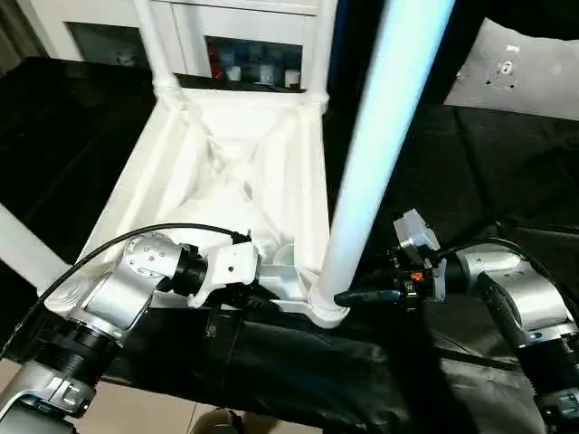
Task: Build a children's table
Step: Rotate leg to tighten
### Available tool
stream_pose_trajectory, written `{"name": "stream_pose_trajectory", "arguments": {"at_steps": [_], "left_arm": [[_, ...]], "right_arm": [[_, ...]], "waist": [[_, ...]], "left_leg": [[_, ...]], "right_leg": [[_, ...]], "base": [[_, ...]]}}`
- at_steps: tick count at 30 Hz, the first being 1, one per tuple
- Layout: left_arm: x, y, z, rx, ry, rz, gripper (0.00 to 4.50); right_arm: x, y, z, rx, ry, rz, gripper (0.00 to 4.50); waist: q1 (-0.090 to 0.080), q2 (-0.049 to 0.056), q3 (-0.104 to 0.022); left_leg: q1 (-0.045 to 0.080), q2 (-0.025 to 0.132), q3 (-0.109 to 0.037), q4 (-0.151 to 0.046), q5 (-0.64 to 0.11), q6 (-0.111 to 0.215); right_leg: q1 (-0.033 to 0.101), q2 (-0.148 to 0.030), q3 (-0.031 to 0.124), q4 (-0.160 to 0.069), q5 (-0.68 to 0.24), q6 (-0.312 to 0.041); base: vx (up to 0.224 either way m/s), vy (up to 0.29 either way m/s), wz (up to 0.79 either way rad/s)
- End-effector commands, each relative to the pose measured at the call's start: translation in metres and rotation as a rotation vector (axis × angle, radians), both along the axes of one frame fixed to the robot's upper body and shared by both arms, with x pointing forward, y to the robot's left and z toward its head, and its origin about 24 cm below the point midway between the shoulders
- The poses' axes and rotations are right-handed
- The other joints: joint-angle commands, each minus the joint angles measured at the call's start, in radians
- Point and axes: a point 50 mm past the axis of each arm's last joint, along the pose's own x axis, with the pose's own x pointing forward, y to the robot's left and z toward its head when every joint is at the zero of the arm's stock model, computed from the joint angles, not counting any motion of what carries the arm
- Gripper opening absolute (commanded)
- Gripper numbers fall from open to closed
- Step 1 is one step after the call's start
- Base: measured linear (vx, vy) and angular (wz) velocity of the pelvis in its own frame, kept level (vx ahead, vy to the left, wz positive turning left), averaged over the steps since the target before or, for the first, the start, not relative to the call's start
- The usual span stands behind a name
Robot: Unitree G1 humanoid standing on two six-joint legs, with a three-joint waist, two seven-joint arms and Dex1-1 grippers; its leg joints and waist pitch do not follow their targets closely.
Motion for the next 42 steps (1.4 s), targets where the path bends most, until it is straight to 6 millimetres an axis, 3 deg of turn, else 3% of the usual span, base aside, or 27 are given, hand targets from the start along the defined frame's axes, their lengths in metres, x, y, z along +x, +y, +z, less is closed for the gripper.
{"name": "stream_pose_trajectory", "arguments": {"at_steps": [1,4,7,9,12,14,15,17,18,21,23,25,26,27,28,29,30,32,35,40,42], "left_arm": [[-0.004,-0.003,-0.006,0.044,0.028,-0.06,0.0],[-0.004,-0.002,-0.007,0.042,0.032,-0.054,0.0],[-0.001,-0.005,-0.007,0.016,0.042,0.04,0.0],[0.003,-0.009,-0.005,-0.01,0.036,0.094,0.0],[0.01,-0.019,-0.001,-0.061,0.006,0.199,0.0],[0.014,-0.029,0.002,-0.094,-0.008,0.261,0.0],[0.016,-0.034,0.003,-0.106,-0.021,0.294,0.0],[0.02,-0.052,0.005,-0.138,-0.032,0.364,0.0],[0.022,-0.059,0.005,-0.152,-0.038,0.397,0.0],[0.024,-0.067,0.007,-0.165,-0.042,0.433,0.0],[0.03,-0.081,0.008,-0.187,-0.061,0.515,0.0],[0.034,-0.089,0.01,-0.195,-0.076,0.568,0.0],[0.037,-0.095,0.011,-0.193,-0.095,0.602,0.0],[0.038,-0.098,0.011,-0.189,-0.108,0.615,0.0],[0.039,-0.099,0.012,-0.185,-0.117,0.62,0.0],[0.039,-0.099,0.012,-0.18,-0.127,0.62,0.0],[0.039,-0.099,0.012,-0.178,-0.13,0.618,0.0],[0.039,-0.095,0.011,-0.168,-0.146,0.609,0.0],[0.039,-0.085,0.009,-0.146,-0.159,0.593,0.0],[0.036,-0.065,0.003,-0.115,-0.148,0.538,0.0],[0.033,-0.053,0.001,-0.092,-0.139,0.488,0.0]], "right_arm": [[-0.002,0.004,0.0,0.013,0.024,0.047,1.94],[-0.004,0.006,-0.002,0.017,0.038,0.05,1.93],[-0.012,0.011,-0.004,0.031,0.08,0.042,1.93],[-0.013,0.013,-0.006,0.03,0.081,0.005,1.93],[-0.009,0.022,-0.012,0.019,0.04,-0.146,1.93],[-0.003,0.03,-0.015,0.029,0.028,-0.283,1.93],[0.0,0.034,-0.016,0.045,0.037,-0.356,1.93],[0.005,0.047,-0.018,0.067,0.034,-0.52,1.92],[0.006,0.052,-0.019,0.071,0.033,-0.577,1.91],[0.007,0.058,-0.021,0.072,0.032,-0.641,1.91],[0.012,0.069,-0.022,0.076,0.022,-0.768,1.9],[0.017,0.076,-0.023,0.076,0.021,-0.867,1.9],[0.025,0.081,-0.022,0.094,0.029,-0.989,1.9],[0.028,0.083,-0.021,0.111,0.036,-1.044,1.9],[0.03,0.085,-0.019,0.121,0.038,-1.072,1.9],[0.03,0.085,-0.018,0.132,0.032,-1.079,2.25],[0.03,0.085,-0.017,0.134,0.028,-1.077,2.25],[0.027,0.08,-0.021,0.138,0.05,-1.071,2.6],[0.024,0.067,-0.024,0.142,0.04,-1.064,2.81],[0.024,0.038,-0.019,0.138,-0.056,-0.993,3.2],[0.024,0.024,-0.012,0.127,-0.105,-0.896,3.41]], "waist": [[-0.004,-0.009,-0.078],[-0.004,-0.01,-0.077],[-0.004,-0.005,-0.075],[-0.002,-0.008,-0.076],[-0.008,-0.009,-0.061],[-0.012,-0.011,-0.058],[-0.015,-0.012,-0.057],[-0.037,-0.015,-0.053],[-0.04,-0.015,-0.054],[-0.052,-0.017,-0.053],[-0.055,-0.007,-0.05],[-0.058,-0.01,-0.052],[-0.058,0.001,-0.054],[-0.062,-0.001,-0.053],[-0.063,-0.003,-0.057],[-0.062,-0.001,-0.06],[-0.061,0.001,-0.062],[-0.057,0.002,-0.063],[-0.051,0.002,-0.061],[-0.051,-0.001,-0.056],[-0.051,0.003,-0.054]], "left_leg": [[0.008,0.033,0.001,-0.057,-0.087,0.094],[0.008,0.033,0.001,-0.058,-0.095,0.089],[0.009,0.034,0.001,-0.059,-0.087,0.086],[0.01,0.035,0.002,-0.059,-0.078,0.088],[0.011,0.031,0.001,-0.066,-0.163,0.052],[0.013,0.029,-0.003,-0.069,-0.201,0.026],[0.013,0.029,-0.004,-0.071,-0.206,0.019],[0.004,0.023,-0.014,-0.079,-0.243,-0.007],[0.006,0.024,-0.014,-0.079,-0.242,-0.01],[0.006,0.021,-0.015,-0.077,-0.247,0.002],[0.01,0.02,-0.013,-0.076,-0.255,0.009],[0.007,0.019,-0.012,-0.076,-0.242,0.008],[0.005,0.02,-0.013,-0.078,-0.221,0.004],[0.004,0.02,-0.009,-0.078,-0.226,0.003],[0.003,0.018,-0.013,-0.078,-0.223,-0.002],[0.003,0.019,-0.013,-0.076,-0.21,0.0],[0.004,0.021,-0.01,-0.073,-0.178,0.012],[0.002,0.019,-0.007,-0.072,-0.158,0.031],[0.0,0.02,-0.006,-0.073,-0.141,0.046],[-0.005,0.019,-0.006,-0.076,-0.167,0.043],[-0.002,0.021,-0.006,-0.075,-0.173,0.055]], "right_leg": [[0.057,-0.066,0.043,-0.059,-0.079,-0.271],[0.056,-0.066,0.043,-0.061,-0.095,-0.268],[0.056,-0.063,0.045,-0.059,-0.079,-0.269],[0.055,-0.064,0.046,-0.058,-0.064,-0.271],[0.048,-0.066,0.045,-0.08,-0.232,-0.239],[0.047,-0.07,0.044,-0.092,-0.362,-0.195],[0.045,-0.069,0.045,-0.094,-0.382,-0.184],[0.046,-0.069,0.038,-0.103,-0.493,-0.127],[0.043,-0.069,0.039,-0.105,-0.5,-0.12],[0.038,-0.069,0.04,-0.112,-0.502,-0.106],[0.03,-0.066,0.044,-0.115,-0.487,-0.11],[0.032,-0.065,0.045,-0.113,-0.453,-0.116],[0.033,-0.061,0.045,-0.105,-0.377,-0.133],[0.029,-0.061,0.047,-0.107,-0.365,-0.14],[0.037,-0.062,0.044,-0.102,-0.344,-0.147],[0.039,-0.062,0.045,-0.1,-0.313,-0.151],[0.039,-0.057,0.047,-0.093,-0.221,-0.167],[0.046,-0.058,0.047,-0.087,-0.145,-0.193],[0.05,-0.059,0.047,-0.086,-0.11,-0.203],[0.053,-0.06,0.045,-0.093,-0.191,-0.195],[0.052,-0.062,0.046,-0.096,-0.217,-0.193]], "base": [[0.0,0.0,0.0],[0.0,0.0,0.0],[0.0,0.0,0.0],[0.0,0.0,0.0],[0.0,0.0,0.0],[0.0,0.0,0.0],[0.0,0.0,0.0],[-0.058,0.008,-0.09],[-0.055,0.012,-0.11],[0.0,0.0,0.0],[0.0,0.0,0.0],[0.0,0.0,0.0],[0.0,0.0,0.0],[0.0,0.0,0.0],[0.0,0.0,0.0],[0.0,0.0,0.0],[0.0,0.0,0.0],[0.0,0.0,0.0],[0.0,0.0,0.0],[0.0,0.0,0.0],[0.0,0.0,0.0]]}}
